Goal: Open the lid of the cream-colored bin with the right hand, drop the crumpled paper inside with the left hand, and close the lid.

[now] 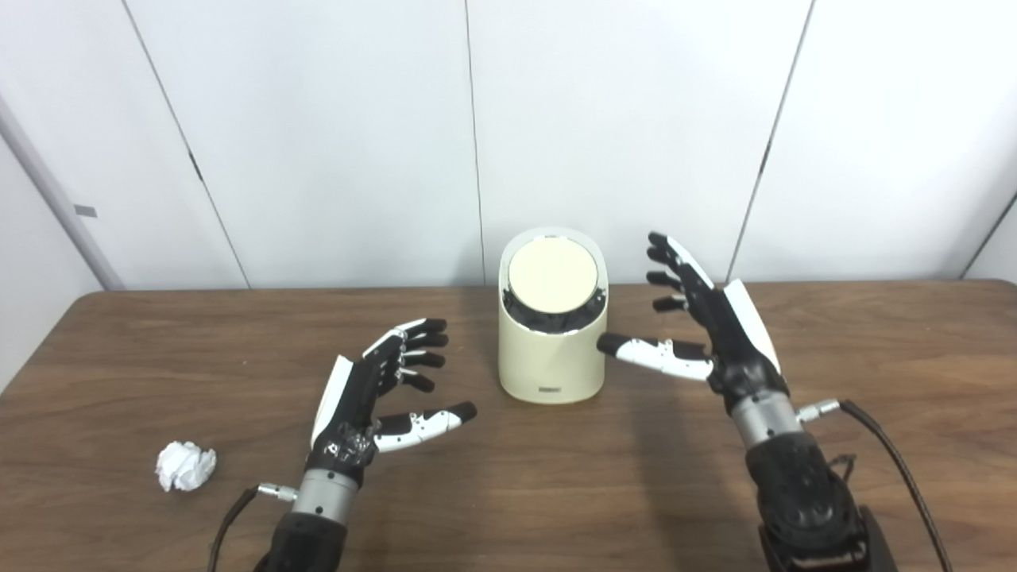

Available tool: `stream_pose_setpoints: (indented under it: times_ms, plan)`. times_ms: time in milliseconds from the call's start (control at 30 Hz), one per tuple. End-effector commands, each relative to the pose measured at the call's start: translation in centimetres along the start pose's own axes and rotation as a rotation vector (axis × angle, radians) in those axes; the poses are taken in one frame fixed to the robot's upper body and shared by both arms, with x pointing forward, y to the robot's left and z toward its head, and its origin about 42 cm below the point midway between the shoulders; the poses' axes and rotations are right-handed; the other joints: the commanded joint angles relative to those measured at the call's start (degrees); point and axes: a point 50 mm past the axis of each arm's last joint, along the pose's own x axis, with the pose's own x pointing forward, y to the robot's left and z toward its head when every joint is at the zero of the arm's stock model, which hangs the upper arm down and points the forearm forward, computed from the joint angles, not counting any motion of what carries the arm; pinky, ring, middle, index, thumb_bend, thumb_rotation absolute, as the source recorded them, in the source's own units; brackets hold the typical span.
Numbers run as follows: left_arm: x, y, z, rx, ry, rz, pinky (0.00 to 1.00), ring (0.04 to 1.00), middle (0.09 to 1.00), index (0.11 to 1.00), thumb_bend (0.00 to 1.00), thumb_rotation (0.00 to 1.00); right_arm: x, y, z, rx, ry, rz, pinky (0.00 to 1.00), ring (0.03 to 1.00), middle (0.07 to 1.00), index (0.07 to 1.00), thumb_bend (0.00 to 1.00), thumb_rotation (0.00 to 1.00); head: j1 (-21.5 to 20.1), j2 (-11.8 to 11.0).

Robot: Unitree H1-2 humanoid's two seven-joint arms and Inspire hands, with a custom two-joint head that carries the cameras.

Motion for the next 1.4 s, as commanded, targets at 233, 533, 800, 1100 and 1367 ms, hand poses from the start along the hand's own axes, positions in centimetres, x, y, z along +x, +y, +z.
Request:
stream_pose_setpoints:
  times_ms: [233,533,800,1100,1367]
  plan:
    - [0.7,0.2,1.5,0.017,-0.084,0.019,0.61,0.712,0.776,0.802,0.78,0.08,3.9,-0.4,3.4,-0.03,-0.055,-0.019,0.66,0.845,0.924,0.95,0.85,0.39,0.2,0.0]
    - [0.7,0.1,1.5,0.005,-0.08,0.002,0.58,0.715,0.782,0.804,0.78,0.07,6.3,0.2,4.1,-0.037,-0.042,-0.004,0.68,0.891,0.953,0.954,0.87,0.36,0.3,0.0]
    - [0.5,-0.1,1.6,0.01,-0.078,-0.001,0.59,0.713,0.782,0.805,0.77,0.06,7.6,0.5,4.6,-0.078,-0.029,0.019,0.68,0.886,0.95,0.96,0.85,0.36,0.5,0.2]
    - [0.3,-0.4,1.6,0.006,-0.072,-0.003,0.58,0.71,0.783,0.806,0.77,0.06,8.9,0.9,4.8,-0.141,-0.012,0.019,0.74,0.891,0.928,0.959,0.88,0.41,0.8,0.6]
    - [0.1,-0.4,1.6,-0.003,-0.071,-0.007,0.59,0.719,0.785,0.809,0.77,0.07,9.5,1.3,5.1,-0.145,-0.016,0.025,0.69,0.873,0.93,0.956,0.88,0.4,0.7,0.9]
